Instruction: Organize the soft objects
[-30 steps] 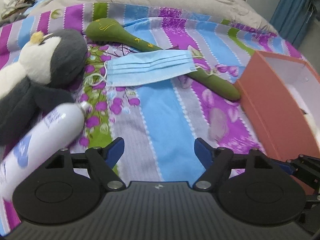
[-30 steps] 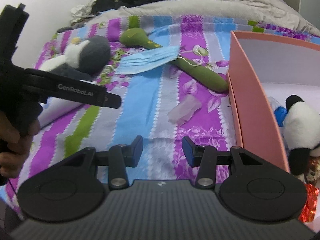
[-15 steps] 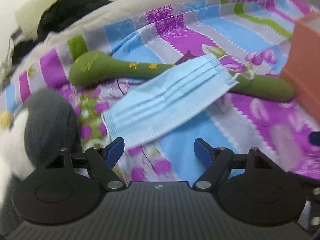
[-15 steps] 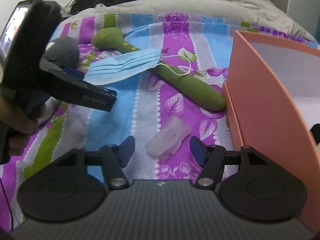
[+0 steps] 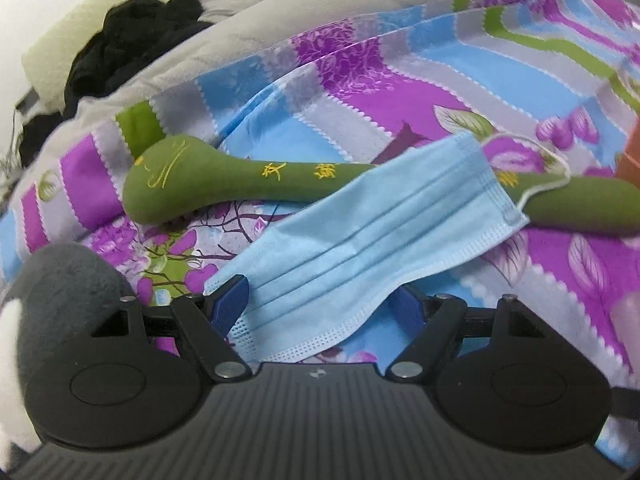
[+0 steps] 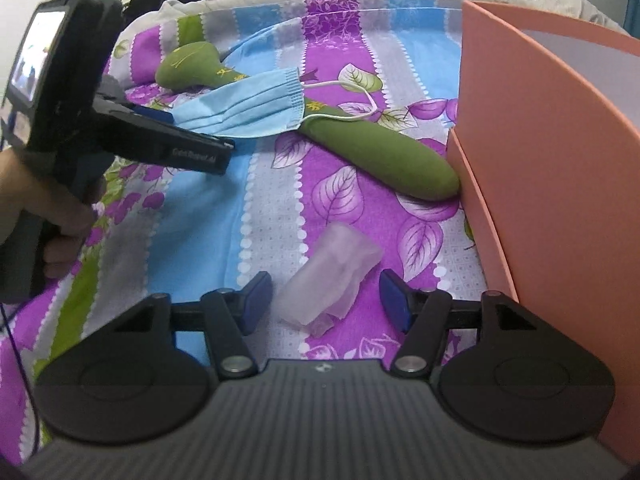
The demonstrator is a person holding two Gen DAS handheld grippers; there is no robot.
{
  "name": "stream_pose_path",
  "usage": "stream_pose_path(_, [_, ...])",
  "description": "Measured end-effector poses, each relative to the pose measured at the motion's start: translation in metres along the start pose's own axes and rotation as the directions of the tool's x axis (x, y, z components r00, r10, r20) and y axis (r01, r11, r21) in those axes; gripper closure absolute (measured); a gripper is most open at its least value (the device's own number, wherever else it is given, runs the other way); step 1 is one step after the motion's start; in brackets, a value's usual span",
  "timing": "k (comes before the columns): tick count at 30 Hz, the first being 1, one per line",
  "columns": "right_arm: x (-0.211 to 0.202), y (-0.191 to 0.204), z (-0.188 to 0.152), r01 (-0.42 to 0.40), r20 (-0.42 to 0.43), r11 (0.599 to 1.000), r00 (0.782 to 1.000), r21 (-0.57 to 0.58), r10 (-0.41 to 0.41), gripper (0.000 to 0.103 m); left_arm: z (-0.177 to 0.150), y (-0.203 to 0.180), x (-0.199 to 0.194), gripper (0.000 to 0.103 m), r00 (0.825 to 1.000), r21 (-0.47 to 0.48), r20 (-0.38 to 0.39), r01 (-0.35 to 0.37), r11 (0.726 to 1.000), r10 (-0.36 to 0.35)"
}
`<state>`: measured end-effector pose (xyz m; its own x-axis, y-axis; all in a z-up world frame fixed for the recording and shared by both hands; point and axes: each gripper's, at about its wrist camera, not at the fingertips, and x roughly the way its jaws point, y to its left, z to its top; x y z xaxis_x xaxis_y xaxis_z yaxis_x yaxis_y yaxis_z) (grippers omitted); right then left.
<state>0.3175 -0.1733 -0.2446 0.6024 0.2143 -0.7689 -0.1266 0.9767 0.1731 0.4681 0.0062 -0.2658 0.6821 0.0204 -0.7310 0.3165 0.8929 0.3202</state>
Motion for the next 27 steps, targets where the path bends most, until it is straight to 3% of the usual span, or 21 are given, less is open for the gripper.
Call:
stream_pose_path(2, [0.0, -0.002, 0.001, -0.004, 0.002, 1.0, 1.0, 0.011, 0.004, 0.049, 0.002, 0.006, 0.005, 0.033, 1.0, -0.035, -0.004, 0.02, 0.999, -0.02])
stream_pose_path(5, [-0.002, -0.006, 0.004, -0.003, 0.002, 0.999, 1.0, 0.033, 0.003, 0.064, 0.004, 0.016, 0.011, 0.059, 0.996, -0.108, -0.027, 0.082, 0.991, -0.086])
stream_pose_path(7, [-0.004, -0.007, 0.004, 0.008, 0.001, 0.999, 1.0, 0.031, -0.008, 0.073, 0.006, 0.018, 0.01, 0.084, 0.99, -0.138, -0.04, 0.129, 0.982, -0.135])
stream_pose_path(9, [-0.006, -0.007, 0.003, -0.002, -0.003, 1.0, 1.0, 0.026, 0.002, 0.078, 0.009, 0.014, 0.008, 0.096, 0.988, -0.129, -0.053, 0.137, 0.982, -0.144])
stream_pose_path(12, [-0.011, -0.008, 0.003, -0.007, 0.006, 1.0, 1.0, 0.011, 0.007, 0.083, 0.011, 0.003, 0.003, 0.099, 0.988, -0.115, -0.072, 0.128, 0.985, -0.137])
stream_pose_path(19, [-0.028, -0.007, 0.001, -0.026, 0.016, 1.0, 1.0, -0.002, 0.026, 0.084, 0.005, -0.013, -0.027, 0.1, 0.983, -0.136, -0.091, 0.149, 0.98, -0.162])
stream_pose_path(27, [-0.059, -0.003, -0.011, -0.042, 0.036, 0.999, 0.998, -0.026, 0.043, 0.084, -0.012, -0.016, -0.073, 0.1, 0.979, -0.247, -0.112, 0.136, 0.959, -0.168])
